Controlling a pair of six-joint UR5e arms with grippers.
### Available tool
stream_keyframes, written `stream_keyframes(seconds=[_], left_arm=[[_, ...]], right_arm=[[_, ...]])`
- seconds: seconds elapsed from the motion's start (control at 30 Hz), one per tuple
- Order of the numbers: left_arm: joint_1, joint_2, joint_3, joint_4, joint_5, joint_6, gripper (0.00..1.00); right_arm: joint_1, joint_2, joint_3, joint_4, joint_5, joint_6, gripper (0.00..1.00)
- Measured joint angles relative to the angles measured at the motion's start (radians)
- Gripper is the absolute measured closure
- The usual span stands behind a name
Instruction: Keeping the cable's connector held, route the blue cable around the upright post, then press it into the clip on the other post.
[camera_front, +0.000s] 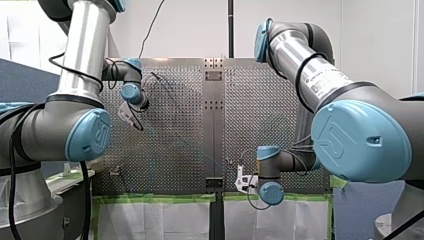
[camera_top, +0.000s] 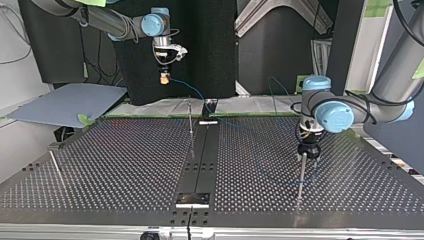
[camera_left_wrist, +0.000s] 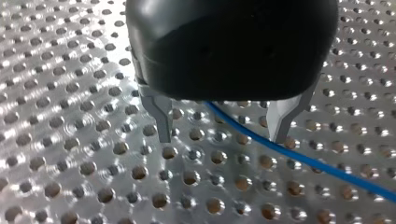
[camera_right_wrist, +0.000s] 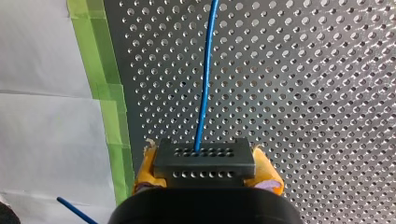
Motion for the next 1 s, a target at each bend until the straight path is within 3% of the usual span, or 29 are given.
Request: stream_keyframes(seconds=[1.0], left_arm=[[0.009, 0.0, -0.001, -0.055, -0.006, -0.307, 0.0]], right_arm=[[0.004, 0.0, 0.0, 0.002, 0.0, -0.002, 1.0]])
